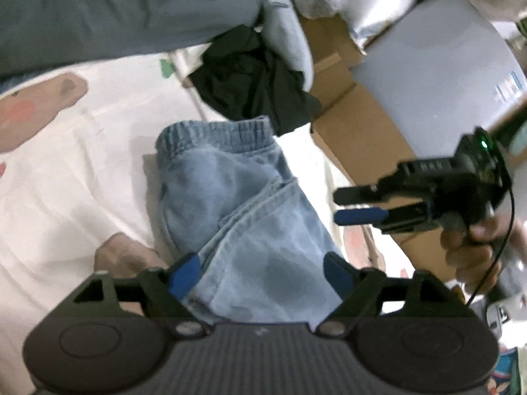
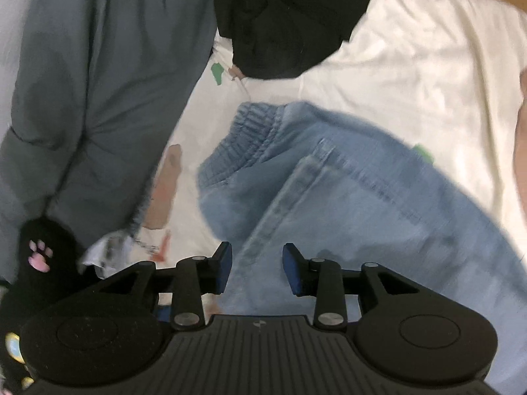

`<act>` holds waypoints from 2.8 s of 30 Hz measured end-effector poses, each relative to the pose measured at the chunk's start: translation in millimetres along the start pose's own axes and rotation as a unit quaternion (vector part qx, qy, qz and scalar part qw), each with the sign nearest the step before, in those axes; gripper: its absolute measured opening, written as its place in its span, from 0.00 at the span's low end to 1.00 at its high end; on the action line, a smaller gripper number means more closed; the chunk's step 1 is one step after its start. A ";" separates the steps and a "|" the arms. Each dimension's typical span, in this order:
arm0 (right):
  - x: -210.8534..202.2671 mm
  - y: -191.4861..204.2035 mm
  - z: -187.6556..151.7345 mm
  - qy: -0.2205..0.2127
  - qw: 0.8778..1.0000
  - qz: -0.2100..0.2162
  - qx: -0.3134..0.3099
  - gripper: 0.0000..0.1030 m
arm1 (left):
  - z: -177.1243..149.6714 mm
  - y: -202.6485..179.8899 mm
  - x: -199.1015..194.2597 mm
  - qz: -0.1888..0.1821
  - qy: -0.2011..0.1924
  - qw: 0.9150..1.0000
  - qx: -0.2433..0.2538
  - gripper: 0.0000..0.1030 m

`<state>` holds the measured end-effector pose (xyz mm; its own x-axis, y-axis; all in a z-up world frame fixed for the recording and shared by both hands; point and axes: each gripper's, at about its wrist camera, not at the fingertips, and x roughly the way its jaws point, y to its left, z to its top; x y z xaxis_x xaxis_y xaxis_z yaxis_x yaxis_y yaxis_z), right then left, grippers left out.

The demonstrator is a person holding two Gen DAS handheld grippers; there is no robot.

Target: Fold clothes

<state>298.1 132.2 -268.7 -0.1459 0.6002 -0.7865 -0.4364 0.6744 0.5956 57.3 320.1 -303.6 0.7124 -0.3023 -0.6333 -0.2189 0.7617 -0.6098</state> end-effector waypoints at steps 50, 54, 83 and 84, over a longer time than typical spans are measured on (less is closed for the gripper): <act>59.3 24.0 30.7 0.005 0.917 -0.073 -0.391 0.15 | 13.2 13.9 19.3 0.021 0.027 0.997 -0.064 0.20; 28.9 33.1 39.2 -0.019 0.923 -0.084 -0.376 0.15 | 31.3 1.0 12.4 0.011 0.022 0.999 -0.041 0.19; 54.9 70.0 107.1 -0.043 0.923 -0.201 -0.326 0.14 | 130.4 9.1 67.2 0.055 0.035 0.998 0.013 0.19; 58.0 69.4 108.2 -0.042 0.923 -0.203 -0.324 0.14 | 130.9 13.4 70.2 0.058 0.037 0.998 0.008 0.19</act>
<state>355.4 260.4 -255.4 0.2032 0.4045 -0.8917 -0.8835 0.4682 0.0110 191.6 384.1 -293.8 0.6320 -0.2528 -0.7326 -0.2861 0.8024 -0.5238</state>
